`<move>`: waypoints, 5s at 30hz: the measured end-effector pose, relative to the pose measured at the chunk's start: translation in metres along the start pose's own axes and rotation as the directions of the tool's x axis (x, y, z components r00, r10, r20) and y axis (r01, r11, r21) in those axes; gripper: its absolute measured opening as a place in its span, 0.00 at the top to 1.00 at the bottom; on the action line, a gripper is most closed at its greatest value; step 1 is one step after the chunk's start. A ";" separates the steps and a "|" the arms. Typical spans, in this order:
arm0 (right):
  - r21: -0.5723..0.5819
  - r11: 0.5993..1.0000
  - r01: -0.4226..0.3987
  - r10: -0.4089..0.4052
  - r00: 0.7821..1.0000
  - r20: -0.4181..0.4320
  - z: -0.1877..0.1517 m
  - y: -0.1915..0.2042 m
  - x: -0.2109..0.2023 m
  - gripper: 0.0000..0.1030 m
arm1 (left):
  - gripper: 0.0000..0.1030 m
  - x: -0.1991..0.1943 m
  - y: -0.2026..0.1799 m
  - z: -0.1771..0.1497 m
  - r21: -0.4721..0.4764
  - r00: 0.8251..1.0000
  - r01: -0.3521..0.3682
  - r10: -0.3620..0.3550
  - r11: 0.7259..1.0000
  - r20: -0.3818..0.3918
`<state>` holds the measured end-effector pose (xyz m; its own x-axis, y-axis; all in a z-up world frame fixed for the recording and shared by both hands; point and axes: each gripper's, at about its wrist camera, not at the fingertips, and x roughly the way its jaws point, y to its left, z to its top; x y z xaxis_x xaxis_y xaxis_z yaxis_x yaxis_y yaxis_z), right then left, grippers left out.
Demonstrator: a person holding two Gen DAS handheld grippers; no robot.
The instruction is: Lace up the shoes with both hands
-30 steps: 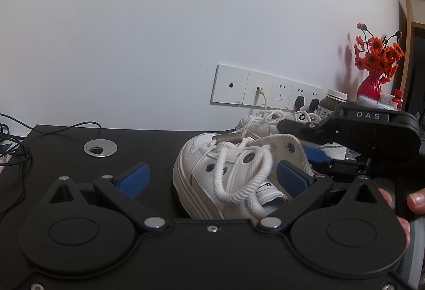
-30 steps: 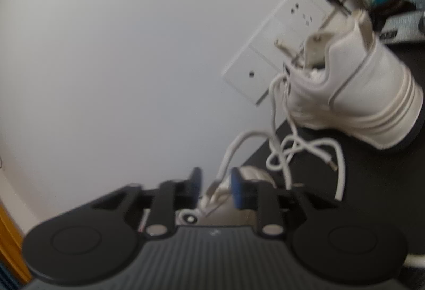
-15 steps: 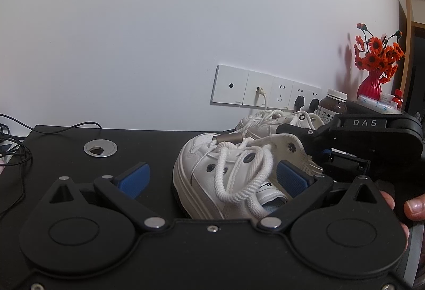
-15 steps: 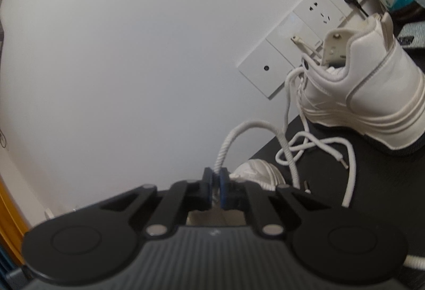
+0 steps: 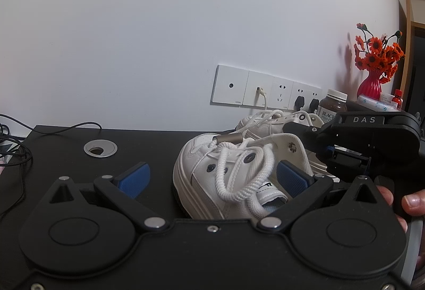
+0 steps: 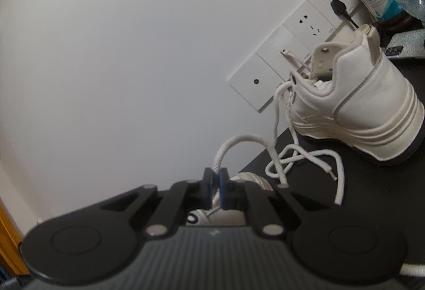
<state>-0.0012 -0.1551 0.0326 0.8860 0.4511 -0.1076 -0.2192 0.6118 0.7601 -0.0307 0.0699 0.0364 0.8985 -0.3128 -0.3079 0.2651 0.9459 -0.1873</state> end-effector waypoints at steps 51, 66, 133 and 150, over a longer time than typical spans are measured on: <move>-0.040 0.995 0.096 -0.092 0.990 0.104 0.001 0.004 -0.006 0.95 | 0.00 0.000 0.000 0.000 -0.001 1.000 -0.001 0.001 1.000 -0.001; -0.039 0.989 0.145 -0.138 0.979 0.147 0.004 0.001 -0.009 0.95 | 0.00 0.000 0.000 0.000 -0.004 1.000 0.000 0.000 1.000 -0.002; -0.021 0.999 0.044 -0.043 0.999 0.033 0.002 0.003 0.009 0.95 | 0.00 0.000 0.001 0.000 -0.009 1.000 0.002 -0.002 1.000 -0.003; -0.049 0.993 0.107 -0.101 0.988 0.113 0.002 0.004 -0.004 0.95 | 0.00 0.000 0.001 0.001 -0.008 1.000 0.001 -0.001 1.000 -0.003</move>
<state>-0.0050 -0.1559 0.0378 0.9440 0.3108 -0.1105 -0.1432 0.6879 0.7116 -0.0301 0.0709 0.0367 0.8972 -0.3141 -0.3103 0.2632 0.9448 -0.1954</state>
